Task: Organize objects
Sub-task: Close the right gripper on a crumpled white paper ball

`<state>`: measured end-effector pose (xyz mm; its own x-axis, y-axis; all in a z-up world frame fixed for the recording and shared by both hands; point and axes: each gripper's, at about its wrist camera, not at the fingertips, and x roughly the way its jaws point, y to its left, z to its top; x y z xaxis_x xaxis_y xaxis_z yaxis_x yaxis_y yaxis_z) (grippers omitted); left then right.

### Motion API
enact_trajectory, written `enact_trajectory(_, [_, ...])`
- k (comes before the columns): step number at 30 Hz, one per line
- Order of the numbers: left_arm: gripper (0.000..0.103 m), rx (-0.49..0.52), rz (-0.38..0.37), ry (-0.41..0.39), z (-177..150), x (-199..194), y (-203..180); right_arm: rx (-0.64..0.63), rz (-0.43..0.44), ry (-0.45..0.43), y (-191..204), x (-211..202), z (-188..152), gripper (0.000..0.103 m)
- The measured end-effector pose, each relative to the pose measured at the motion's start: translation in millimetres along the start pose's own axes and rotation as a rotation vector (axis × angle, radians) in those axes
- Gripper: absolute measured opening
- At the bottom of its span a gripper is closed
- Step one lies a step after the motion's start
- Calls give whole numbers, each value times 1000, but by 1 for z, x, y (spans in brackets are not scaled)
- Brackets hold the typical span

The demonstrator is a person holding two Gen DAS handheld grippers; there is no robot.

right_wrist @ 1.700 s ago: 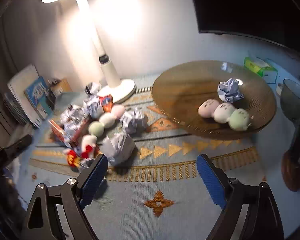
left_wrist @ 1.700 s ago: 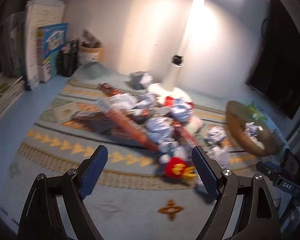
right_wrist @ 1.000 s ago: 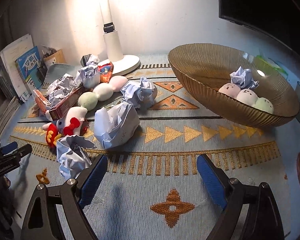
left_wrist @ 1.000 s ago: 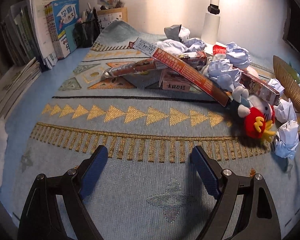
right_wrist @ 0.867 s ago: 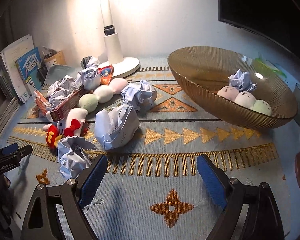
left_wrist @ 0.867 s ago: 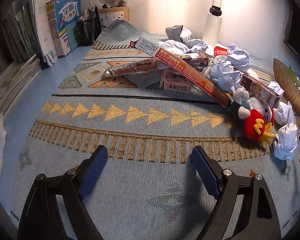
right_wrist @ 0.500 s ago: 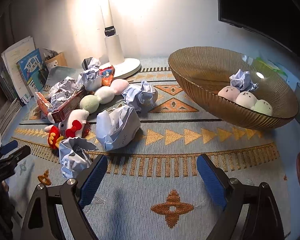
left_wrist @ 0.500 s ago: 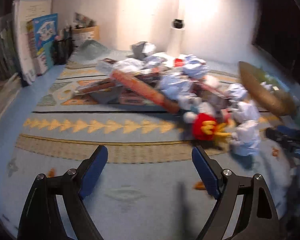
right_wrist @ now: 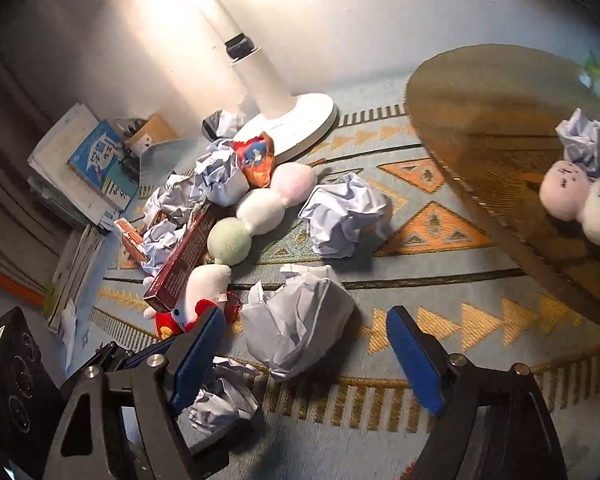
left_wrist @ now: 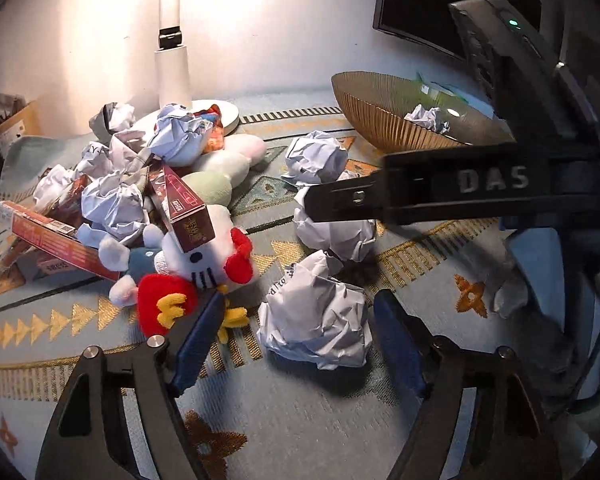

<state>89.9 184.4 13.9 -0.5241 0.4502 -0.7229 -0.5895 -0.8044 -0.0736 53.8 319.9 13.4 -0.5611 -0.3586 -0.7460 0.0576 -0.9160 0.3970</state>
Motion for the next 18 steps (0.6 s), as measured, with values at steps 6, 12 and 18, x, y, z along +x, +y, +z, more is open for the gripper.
enact_trajectory(6, [47,-4,-32,22,0,3,2,-52,-33,-5,6,17,-5,55])
enact_trajectory(12, [47,-25,-40,21,1,4,8,-57,2,-91,3,-6,-12,54])
enact_trajectory(18, [47,-84,-44,-9,0,-3,19,-55,-35,-166,6,-26,-22,54])
